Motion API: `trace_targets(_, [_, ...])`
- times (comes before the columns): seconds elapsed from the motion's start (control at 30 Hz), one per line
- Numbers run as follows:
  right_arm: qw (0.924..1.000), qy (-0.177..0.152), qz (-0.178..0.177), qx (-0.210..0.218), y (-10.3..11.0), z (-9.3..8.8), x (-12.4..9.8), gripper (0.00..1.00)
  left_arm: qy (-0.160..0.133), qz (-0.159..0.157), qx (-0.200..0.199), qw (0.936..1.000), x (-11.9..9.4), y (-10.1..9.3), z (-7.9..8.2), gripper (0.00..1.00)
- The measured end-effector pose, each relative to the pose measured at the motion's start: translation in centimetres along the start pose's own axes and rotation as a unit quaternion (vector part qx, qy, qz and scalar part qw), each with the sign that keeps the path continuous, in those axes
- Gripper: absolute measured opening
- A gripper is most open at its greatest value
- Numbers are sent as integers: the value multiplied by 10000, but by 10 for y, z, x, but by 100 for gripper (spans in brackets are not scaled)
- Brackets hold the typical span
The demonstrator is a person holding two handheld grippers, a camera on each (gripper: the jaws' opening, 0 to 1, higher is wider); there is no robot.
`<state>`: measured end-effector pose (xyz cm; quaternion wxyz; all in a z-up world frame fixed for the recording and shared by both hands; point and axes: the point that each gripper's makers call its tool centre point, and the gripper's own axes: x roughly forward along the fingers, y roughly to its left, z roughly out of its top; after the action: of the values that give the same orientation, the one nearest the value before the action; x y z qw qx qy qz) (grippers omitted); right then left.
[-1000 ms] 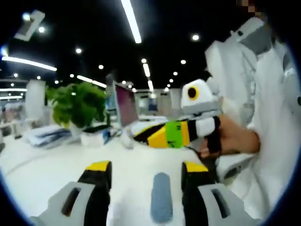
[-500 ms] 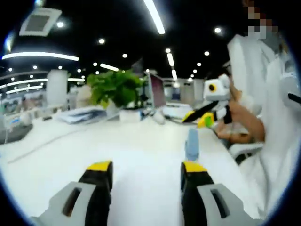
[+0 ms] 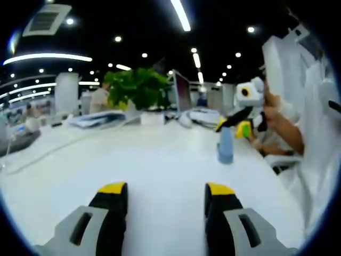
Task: Pick up the paper insert the paper into the punch align the paper edges press the punch to punch holes
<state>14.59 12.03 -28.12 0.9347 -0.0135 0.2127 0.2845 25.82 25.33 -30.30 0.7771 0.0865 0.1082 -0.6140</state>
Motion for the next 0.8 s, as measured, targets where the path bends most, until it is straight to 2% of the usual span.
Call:
trace_targets(0.07, [9993, -28, 378, 39, 9, -1, 2, 39, 81, -3, 57, 10000, 1, 0, -4, 59])
trace_targets(0.13, [9982, -49, 587, -52, 8, -3, 4, 40, 75, -18, 34, 10000, 2, -1, -4, 59])
trace_targets(0.17, [9979, -10, 620, -162, 7, -4, 4, 40, 69, -21, 26, 10000, 2, -2, -4, 59])
trace_targets(0.23, [9952, 115, 637, -732, 1, -12, 9, 40, 66, -20, 19, 10000, 2, -2, -4, 59])
trace_targets(0.27, [9940, 127, 719, -817, 1, -14, 11, 40, 61, -14, 12, 10000, 3, -3, -4, 59])
trace_targets(0.37, [9897, 158, 1104, -903, 6, -18, 16, 40, 50, -20, 7, 10000, 3, -4, -5, 59])
trace_targets(0.43, [9838, 125, 1448, -1049, 11, -21, 20, 39, 48, -21, 6, 10000, 3, -4, -5, 59])
trace_targets(0.47, [9840, 106, 1483, -985, 9, -21, 23, 38, 46, -21, 5, 10000, 3, -4, -5, 59])
trace_targets(0.53, [9786, -97, 1856, -888, 13, -17, 27, 33, 43, -14, 2, 10000, 3, -5, -5, 59])
trace_targets(0.6, [9761, -178, 1974, -887, 14, -15, 28, 32, 39, -3, -2, 10000, 2, -5, -5, 59])
trace_targets(0.8, [9692, -74, 2188, -1131, 13, -16, 35, 33, 38, -1, -3, 10000, 1, -6, -5, 59])
